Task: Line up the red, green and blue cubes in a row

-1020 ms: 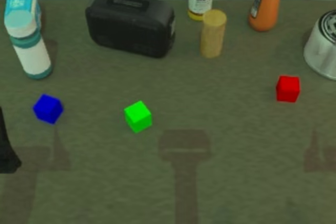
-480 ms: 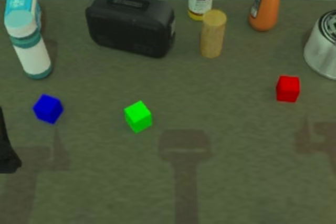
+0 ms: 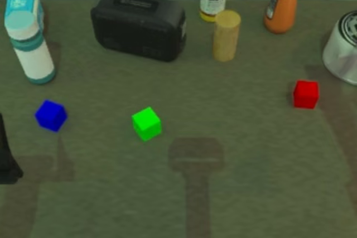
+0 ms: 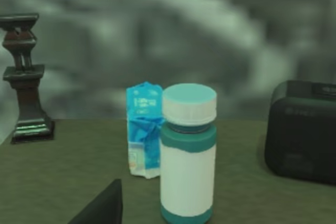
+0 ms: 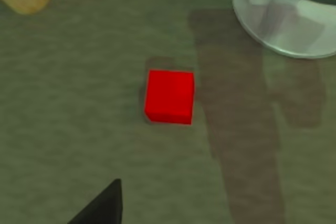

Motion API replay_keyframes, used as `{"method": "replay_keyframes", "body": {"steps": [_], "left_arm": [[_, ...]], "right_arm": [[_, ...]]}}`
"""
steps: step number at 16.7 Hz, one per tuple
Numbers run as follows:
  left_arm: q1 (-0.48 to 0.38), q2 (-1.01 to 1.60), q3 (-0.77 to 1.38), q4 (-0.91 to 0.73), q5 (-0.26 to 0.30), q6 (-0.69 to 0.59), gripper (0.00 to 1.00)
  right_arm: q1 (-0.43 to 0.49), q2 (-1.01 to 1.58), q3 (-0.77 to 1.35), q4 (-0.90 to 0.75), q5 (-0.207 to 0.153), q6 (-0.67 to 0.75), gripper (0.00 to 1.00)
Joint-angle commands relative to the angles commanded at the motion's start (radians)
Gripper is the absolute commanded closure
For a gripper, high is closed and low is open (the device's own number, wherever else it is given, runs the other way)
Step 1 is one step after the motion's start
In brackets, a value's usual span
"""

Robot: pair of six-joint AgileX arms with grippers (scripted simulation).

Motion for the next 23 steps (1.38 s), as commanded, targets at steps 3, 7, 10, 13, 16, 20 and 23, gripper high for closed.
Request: {"method": "replay_keyframes", "body": {"steps": [3, 7, 10, 13, 16, 20, 23], "left_arm": [[0.0, 0.0, 0.0, 0.0, 0.0, 0.0, 0.0], [0.0, 0.0, 0.0, 0.0, 0.0, 0.0, 0.0], [0.0, 0.0, 0.0, 0.0, 0.0, 0.0, 0.0], [0.0, 0.0, 0.0, 0.0, 0.0, 0.0, 0.0], [0.0, 0.0, 0.0, 0.0, 0.0, 0.0, 0.0], [0.0, 0.0, 0.0, 0.0, 0.0, 0.0, 0.0], [0.0, 0.0, 0.0, 0.0, 0.0, 0.0, 0.0]], "right_arm": [[0.024, 0.355, 0.265, -0.176, 0.004, 0.042, 0.0], [0.053, 0.717, 0.571, -0.367, 0.005, 0.094, 0.0], [0.068, 0.901, 0.757, -0.466, 0.003, 0.125, 0.0], [0.077, 1.021, 0.88, -0.523, 0.0, 0.144, 0.0], [0.08, 1.054, 0.913, -0.537, -0.001, 0.149, 0.0], [0.074, 1.052, 0.91, -0.535, -0.001, 0.149, 0.0], [0.077, 1.066, 0.879, -0.495, -0.001, 0.147, 0.0]]}}
